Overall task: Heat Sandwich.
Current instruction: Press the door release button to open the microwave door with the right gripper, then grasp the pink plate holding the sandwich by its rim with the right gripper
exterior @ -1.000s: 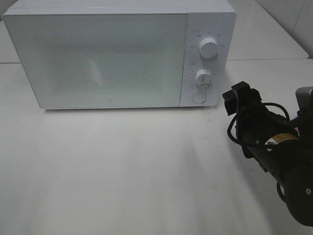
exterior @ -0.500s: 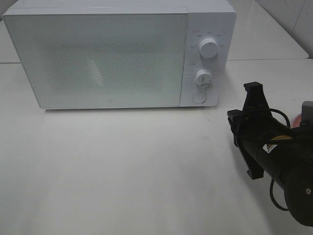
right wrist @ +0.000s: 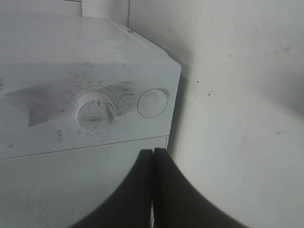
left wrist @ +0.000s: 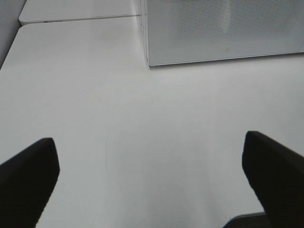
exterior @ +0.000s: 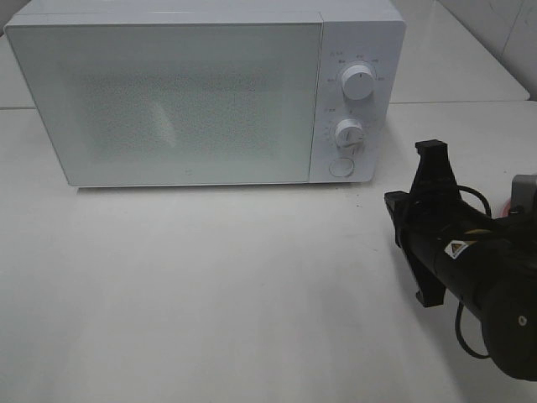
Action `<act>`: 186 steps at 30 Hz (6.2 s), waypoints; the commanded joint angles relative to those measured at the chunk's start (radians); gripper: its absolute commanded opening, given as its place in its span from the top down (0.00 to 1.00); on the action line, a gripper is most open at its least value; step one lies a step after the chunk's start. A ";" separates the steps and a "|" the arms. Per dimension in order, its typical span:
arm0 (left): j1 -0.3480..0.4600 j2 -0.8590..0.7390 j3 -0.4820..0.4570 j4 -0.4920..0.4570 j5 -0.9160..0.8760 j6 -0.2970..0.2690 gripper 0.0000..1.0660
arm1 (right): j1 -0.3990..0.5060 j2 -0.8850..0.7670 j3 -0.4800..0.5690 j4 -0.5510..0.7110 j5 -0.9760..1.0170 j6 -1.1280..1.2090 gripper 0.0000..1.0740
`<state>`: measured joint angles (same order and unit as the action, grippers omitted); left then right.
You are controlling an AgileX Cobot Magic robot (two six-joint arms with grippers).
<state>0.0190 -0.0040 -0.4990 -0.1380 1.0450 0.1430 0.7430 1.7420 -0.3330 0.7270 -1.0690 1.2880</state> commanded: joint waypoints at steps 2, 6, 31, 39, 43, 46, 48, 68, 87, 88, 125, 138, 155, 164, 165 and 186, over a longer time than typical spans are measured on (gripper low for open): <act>0.001 -0.027 0.002 0.002 -0.014 0.001 0.03 | -0.005 0.051 -0.051 -0.017 0.016 0.007 1.00; 0.001 -0.027 0.002 0.002 -0.014 0.001 0.03 | -0.036 0.108 -0.093 -0.076 0.034 0.061 1.00; 0.001 -0.027 0.002 0.002 -0.014 0.001 0.03 | -0.189 0.304 -0.369 -0.240 0.140 0.116 1.00; 0.001 -0.027 0.002 0.002 -0.014 0.001 0.03 | -0.213 0.351 -0.423 -0.240 0.143 0.134 1.00; 0.001 -0.027 0.002 0.002 -0.014 0.001 0.03 | -0.244 0.360 -0.448 -0.249 0.142 0.126 1.00; 0.001 -0.027 0.002 0.002 -0.014 0.001 0.03 | -0.250 0.368 -0.463 -0.254 0.145 0.125 1.00; 0.001 -0.027 0.002 0.002 -0.014 0.001 0.03 | -0.254 0.382 -0.480 -0.256 0.151 0.129 1.00; 0.001 -0.027 0.002 0.002 -0.014 0.001 0.03 | -0.253 0.389 -0.526 -0.279 0.108 0.167 1.00; 0.001 -0.027 0.002 0.002 -0.014 0.001 0.03 | -0.254 0.443 -0.629 -0.246 0.017 0.099 1.00; 0.001 -0.027 0.002 0.002 -0.014 0.001 0.03 | -0.254 0.443 -0.629 -0.246 0.017 0.099 1.00; 0.001 -0.027 0.002 0.002 -0.014 0.001 0.03 | -0.265 0.355 -0.570 -0.321 0.327 0.095 0.99; 0.001 -0.027 0.002 0.002 -0.014 0.001 0.03 | -0.264 0.198 -0.433 -0.427 0.461 0.090 0.99; 0.001 -0.027 0.002 0.002 -0.014 0.001 0.03 | -0.265 -0.116 -0.315 -0.430 0.871 -0.397 0.98; 0.001 -0.027 0.002 0.002 -0.014 0.001 0.03 | -0.265 -0.242 -0.315 -0.449 1.165 -0.961 0.97; 0.001 -0.027 0.002 0.002 -0.014 0.001 0.03 | -0.265 -0.251 -0.315 -0.466 1.193 -1.029 0.97; 0.001 -0.027 0.002 0.002 -0.014 0.001 0.03 | -0.307 -0.332 -0.393 -0.719 1.729 -1.255 0.82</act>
<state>0.0190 -0.0040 -0.4990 -0.1380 1.0450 0.1430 0.4550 1.4250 -0.7210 0.0260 0.6370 0.0370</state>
